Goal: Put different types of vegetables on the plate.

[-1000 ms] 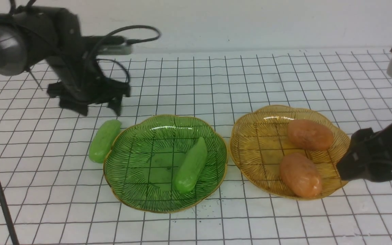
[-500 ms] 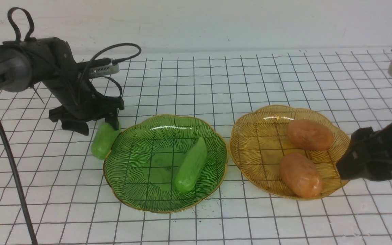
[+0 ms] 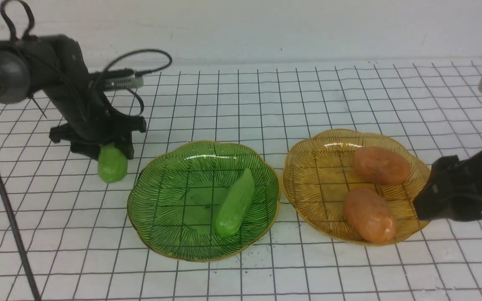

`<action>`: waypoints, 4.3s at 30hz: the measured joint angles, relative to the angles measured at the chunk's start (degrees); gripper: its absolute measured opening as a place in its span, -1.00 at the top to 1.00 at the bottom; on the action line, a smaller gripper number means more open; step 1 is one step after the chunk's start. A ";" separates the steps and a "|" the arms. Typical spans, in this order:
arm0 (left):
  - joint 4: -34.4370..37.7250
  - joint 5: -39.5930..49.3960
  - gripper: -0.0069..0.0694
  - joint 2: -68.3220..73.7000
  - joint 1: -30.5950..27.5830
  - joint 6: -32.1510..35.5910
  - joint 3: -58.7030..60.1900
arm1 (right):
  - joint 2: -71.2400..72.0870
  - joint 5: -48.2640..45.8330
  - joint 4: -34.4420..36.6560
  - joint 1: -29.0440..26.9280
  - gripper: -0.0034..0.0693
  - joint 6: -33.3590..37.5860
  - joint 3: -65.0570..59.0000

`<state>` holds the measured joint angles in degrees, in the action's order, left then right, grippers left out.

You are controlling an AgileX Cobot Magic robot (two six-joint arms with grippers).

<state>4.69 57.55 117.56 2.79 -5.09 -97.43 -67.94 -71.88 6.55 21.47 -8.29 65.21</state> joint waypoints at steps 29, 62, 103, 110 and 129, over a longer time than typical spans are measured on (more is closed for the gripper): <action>-7.86 12.16 -0.66 1.81 20.75 6.87 -0.97 | 45.03 12.41 -6.55 0.00 0.95 7.23 -18.70; -8.64 12.76 0.84 -4.22 20.75 5.09 -6.44 | 50.00 47.82 -9.52 0.00 0.95 7.28 -54.59; -4.69 12.65 0.84 -65.53 20.75 3.96 38.43 | 68.38 49.13 -9.70 -15.97 0.95 7.29 -66.27; -3.71 4.53 0.84 -83.23 20.75 -0.83 55.82 | 68.38 49.13 -9.70 -18.34 0.95 7.29 -66.27; -3.66 -41.35 0.84 -97.49 20.75 -4.41 81.21 | 68.38 49.13 -9.70 -18.34 0.95 7.34 -66.27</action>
<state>1.03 16.20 20.07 23.55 -9.49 -16.22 0.44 -22.75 -3.15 3.13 -0.95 -1.06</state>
